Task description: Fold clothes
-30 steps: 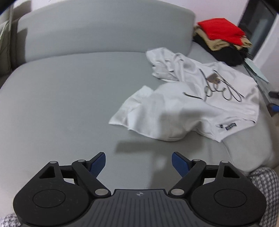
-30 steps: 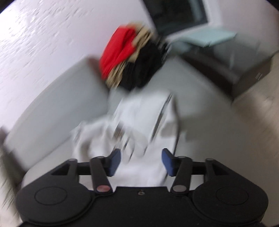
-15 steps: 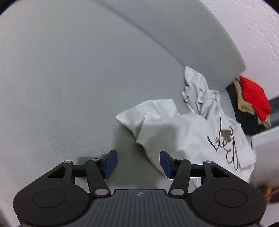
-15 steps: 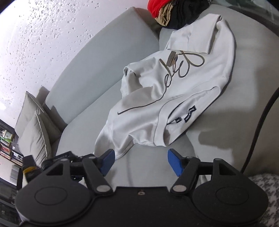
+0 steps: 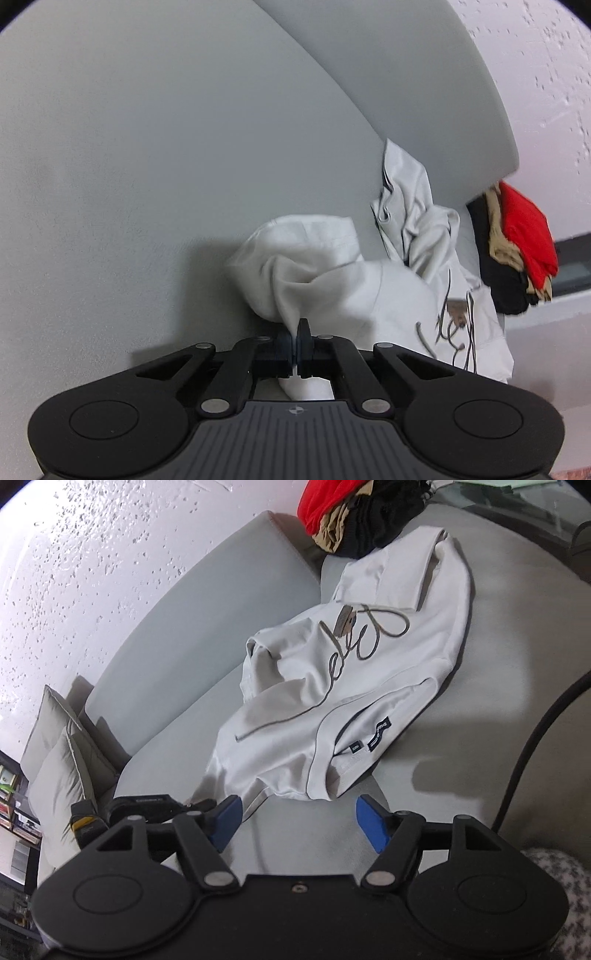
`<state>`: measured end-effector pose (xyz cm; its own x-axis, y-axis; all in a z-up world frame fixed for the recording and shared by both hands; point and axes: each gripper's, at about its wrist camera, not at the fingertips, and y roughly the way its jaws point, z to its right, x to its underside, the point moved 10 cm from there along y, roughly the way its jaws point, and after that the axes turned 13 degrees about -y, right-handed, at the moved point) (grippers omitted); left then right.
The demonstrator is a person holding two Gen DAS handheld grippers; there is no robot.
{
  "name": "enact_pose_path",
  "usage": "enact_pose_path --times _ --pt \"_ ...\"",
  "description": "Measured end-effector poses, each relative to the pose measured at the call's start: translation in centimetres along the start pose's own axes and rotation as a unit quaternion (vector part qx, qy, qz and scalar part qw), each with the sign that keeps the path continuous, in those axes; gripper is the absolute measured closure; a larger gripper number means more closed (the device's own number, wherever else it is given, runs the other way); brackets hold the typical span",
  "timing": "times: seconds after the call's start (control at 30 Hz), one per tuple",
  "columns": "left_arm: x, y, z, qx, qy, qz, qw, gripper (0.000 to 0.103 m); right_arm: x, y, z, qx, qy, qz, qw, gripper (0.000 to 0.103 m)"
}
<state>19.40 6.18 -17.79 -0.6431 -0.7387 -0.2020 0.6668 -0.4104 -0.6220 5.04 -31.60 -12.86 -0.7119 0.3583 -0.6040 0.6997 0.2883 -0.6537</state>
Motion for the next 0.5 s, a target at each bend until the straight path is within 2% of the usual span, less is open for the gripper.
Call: enact_pose_path --times 0.23,0.4,0.5 --pt "-2.0 -5.9 2.7 0.022 0.025 0.048 0.9983 0.103 -0.5 -2.8 -1.0 0.0 -0.002 0.023 1.0 0.036" --pt "-4.2 -15.3 4.4 0.031 0.071 0.104 0.9915 0.103 -1.0 -5.0 -3.5 -0.032 0.003 0.04 0.999 0.036" --pt "-6.0 -17.8 3.2 -0.021 0.099 0.13 0.9864 0.103 -1.4 -6.0 -5.2 -0.06 0.009 0.041 0.997 0.034"
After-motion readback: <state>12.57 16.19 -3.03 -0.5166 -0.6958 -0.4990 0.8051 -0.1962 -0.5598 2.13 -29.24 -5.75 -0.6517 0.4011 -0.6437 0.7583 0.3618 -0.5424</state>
